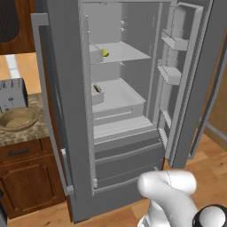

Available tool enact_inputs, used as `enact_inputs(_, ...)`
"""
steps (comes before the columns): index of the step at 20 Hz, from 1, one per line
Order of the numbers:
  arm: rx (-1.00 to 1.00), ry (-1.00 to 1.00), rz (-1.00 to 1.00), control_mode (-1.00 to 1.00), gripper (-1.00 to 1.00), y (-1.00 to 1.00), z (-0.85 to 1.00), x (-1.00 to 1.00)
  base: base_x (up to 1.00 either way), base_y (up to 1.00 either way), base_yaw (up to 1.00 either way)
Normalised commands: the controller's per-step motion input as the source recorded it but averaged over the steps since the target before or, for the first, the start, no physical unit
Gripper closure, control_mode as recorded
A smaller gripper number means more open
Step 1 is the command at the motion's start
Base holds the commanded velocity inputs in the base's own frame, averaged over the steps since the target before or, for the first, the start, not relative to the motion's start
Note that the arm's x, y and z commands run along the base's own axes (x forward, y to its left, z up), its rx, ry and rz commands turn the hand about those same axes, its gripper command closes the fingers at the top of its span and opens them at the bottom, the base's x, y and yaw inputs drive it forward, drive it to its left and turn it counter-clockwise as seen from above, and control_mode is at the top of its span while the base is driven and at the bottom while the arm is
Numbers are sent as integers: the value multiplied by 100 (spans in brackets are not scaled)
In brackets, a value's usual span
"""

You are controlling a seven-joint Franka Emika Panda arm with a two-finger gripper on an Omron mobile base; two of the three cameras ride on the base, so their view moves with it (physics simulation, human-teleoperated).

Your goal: Grab a lemon wedge from the fridge and one ice cube from the ice bowl, and put them in the glass of lemonade.

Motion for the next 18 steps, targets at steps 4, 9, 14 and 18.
enact_inputs(4, -63, 0, 10, -100, 100, 100, 0, -18, 0, 0, 0)
enact_inputs(9, -66, -11, 4, -100, 100, 100, -18, 0, 0, 0, 0)
enact_inputs(14, -69, -4, 0, -100, -100, 100, -29, 11, 0, 0, 0)
enact_inputs(18, -63, 4, 0, -100, -100, 89, -16, 50, 0, 0, 0)
